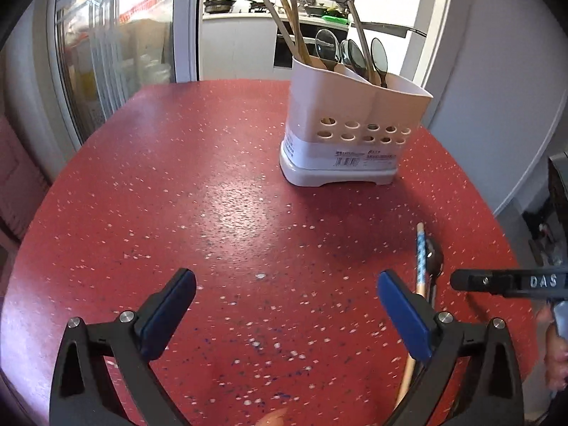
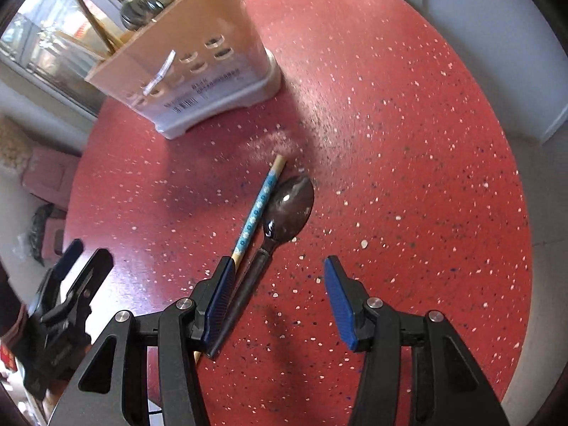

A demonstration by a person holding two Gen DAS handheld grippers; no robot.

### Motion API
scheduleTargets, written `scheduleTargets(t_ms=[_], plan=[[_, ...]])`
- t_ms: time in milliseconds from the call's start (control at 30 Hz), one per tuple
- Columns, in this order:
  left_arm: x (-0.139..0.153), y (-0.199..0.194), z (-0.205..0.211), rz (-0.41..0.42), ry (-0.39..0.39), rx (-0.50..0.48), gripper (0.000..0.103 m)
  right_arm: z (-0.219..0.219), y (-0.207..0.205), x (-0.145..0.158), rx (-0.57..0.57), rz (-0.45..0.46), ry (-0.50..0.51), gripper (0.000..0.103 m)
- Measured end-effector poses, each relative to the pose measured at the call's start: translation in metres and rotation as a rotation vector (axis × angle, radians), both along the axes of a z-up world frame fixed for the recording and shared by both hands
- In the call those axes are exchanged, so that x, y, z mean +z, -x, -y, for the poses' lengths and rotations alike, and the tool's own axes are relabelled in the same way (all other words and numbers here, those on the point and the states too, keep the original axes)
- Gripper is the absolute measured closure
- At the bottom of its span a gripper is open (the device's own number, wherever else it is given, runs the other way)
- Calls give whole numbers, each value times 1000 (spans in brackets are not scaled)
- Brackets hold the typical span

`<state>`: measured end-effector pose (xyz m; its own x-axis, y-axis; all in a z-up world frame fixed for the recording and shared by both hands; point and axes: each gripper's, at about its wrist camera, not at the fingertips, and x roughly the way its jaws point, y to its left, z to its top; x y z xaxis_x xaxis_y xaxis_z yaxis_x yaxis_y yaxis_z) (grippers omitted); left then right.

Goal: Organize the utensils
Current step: 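Lower the right gripper onto the remaining dark spoon handle and close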

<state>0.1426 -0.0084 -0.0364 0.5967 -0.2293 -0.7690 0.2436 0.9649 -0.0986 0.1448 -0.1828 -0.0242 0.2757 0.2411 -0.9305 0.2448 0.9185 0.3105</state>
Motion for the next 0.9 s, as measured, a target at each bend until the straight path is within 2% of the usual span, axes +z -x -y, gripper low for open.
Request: scheduleTargets(t_ms=[267, 467, 667, 767, 900], plan=[[-5, 4, -29, 7, -25, 51, 0, -24, -14, -15, -30, -82, 59, 62], [-5, 10, -49, 14, -21, 82, 0, -45, -25, -15, -15, -84, 127, 66], [-5, 14, -54, 16, -21, 83, 0, -67, -34, -17, 53, -87, 197, 70], [-5, 15, -52, 17, -25, 77, 0, -64, -31, -17, 57, -77, 183, 71], [-5, 15, -49, 8, -22, 72, 0, -49, -16, -14, 56, -39, 98, 72]])
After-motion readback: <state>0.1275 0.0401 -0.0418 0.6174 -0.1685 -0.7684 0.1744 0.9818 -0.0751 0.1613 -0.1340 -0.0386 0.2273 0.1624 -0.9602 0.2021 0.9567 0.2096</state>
